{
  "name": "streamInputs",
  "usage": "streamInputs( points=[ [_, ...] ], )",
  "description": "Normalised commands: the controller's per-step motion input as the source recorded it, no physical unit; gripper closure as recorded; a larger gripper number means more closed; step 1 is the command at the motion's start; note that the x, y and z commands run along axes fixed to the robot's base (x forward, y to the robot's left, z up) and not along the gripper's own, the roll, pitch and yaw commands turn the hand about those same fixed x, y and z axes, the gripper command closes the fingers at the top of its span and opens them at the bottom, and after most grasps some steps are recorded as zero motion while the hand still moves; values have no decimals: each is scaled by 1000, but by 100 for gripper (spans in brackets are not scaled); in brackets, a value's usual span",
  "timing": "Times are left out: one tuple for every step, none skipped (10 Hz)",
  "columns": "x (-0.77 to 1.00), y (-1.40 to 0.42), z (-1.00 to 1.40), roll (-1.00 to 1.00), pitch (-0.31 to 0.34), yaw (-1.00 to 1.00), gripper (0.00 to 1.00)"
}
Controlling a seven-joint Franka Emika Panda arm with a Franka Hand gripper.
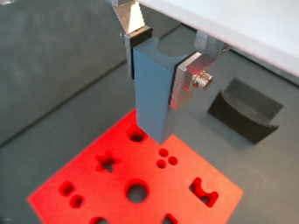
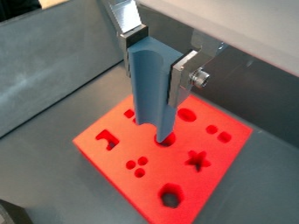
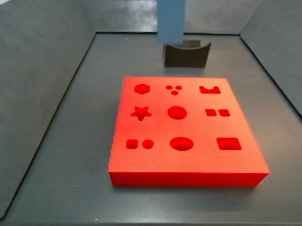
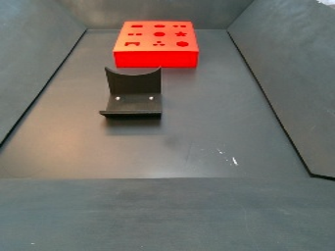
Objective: Insert the arch object.
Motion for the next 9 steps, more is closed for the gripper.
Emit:
streamInputs(
  points=[
    [1000, 151, -506, 133, 66, 0, 100],
    [1000, 69, -463, 196, 84, 0, 100],
    [1000, 11, -460, 217, 89, 0, 100],
    [1000, 0, -409, 280, 97, 0, 100],
    [1000, 0, -386, 300, 103, 0, 100],
    [1000, -3, -374, 257, 87, 0, 100],
    [1000, -66, -280, 126, 36, 0, 100],
    [1000, -80, -177, 59, 6, 0, 100],
    [1000, 0, -166, 29, 10, 34, 100]
  ],
)
